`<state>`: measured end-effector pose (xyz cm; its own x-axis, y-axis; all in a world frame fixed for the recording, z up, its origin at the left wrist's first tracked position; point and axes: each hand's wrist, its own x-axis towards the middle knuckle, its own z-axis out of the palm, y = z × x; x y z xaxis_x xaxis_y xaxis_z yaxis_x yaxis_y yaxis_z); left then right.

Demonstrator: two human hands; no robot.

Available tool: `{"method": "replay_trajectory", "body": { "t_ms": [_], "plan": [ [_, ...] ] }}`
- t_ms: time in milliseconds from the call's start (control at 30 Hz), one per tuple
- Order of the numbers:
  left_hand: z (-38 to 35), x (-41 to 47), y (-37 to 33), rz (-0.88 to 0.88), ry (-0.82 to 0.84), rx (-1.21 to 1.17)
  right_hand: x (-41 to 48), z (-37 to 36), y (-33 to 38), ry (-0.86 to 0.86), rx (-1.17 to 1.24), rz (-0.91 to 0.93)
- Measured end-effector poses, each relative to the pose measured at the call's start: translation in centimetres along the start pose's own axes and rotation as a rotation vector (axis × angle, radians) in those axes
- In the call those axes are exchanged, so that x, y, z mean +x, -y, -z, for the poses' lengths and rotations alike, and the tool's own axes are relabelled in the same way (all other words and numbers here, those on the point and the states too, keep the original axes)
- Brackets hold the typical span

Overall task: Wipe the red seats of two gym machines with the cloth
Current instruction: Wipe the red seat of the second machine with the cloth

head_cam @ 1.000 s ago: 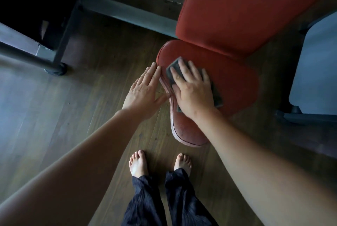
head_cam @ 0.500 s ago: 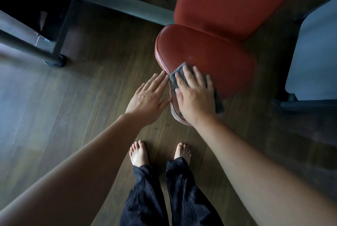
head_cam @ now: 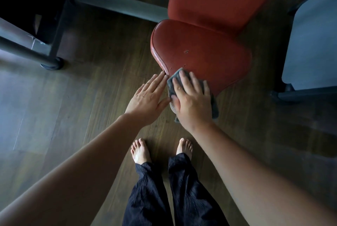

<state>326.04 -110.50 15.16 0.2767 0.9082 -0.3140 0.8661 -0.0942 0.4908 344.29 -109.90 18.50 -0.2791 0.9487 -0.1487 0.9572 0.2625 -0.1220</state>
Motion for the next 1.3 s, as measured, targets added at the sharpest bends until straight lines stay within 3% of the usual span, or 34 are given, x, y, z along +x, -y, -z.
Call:
{"method": "replay_trajectory", "body": {
  "t_ms": [133,267,367,467,567,700,800,1000,1133,1233,1300],
  "plan": [
    [0.5,0.1,0.2,-0.035,-0.001,0.033,1.6,0.1,-1.8,0.041,0.011,0.101],
    [0.9,0.2,0.1,-0.056,-0.009,0.069,7.0,0.1,-2.8,0.036,-0.001,-0.071],
    [1.0,0.3,-0.4,-0.055,-0.02,0.064,3.8,0.1,-0.9,-0.013,-0.001,-0.14],
    [1.1,0.6,-0.6,-0.05,-0.019,0.073,-0.7,-0.3,-0.4,-0.039,0.04,-0.07],
    [1.4,1.1,-0.7,-0.07,-0.03,0.069,1.1,-0.4,-2.5,-0.044,0.07,-0.032],
    [1.5,1.9,-1.5,-0.073,-0.038,0.056,5.0,-0.3,-3.7,-0.057,0.052,-0.228],
    [1.5,2.0,-1.7,-0.05,-0.056,0.053,3.1,-0.5,-2.2,-0.096,0.059,-0.314],
    [1.6,2.3,-2.1,-0.067,-0.065,0.057,1.6,-0.8,-5.0,-0.092,0.102,-0.18],
    [1.9,3.2,-2.7,-0.073,-0.058,0.055,5.9,-0.5,-7.4,-0.065,0.062,-0.366],
    [1.7,3.8,-3.4,-0.064,-0.073,0.057,4.5,-0.5,-4.7,-0.11,0.077,-0.474],
    [1.5,4.0,-3.7,-0.049,-0.075,0.057,2.2,-0.7,-2.6,-0.135,0.081,-0.454]
  ]
}}
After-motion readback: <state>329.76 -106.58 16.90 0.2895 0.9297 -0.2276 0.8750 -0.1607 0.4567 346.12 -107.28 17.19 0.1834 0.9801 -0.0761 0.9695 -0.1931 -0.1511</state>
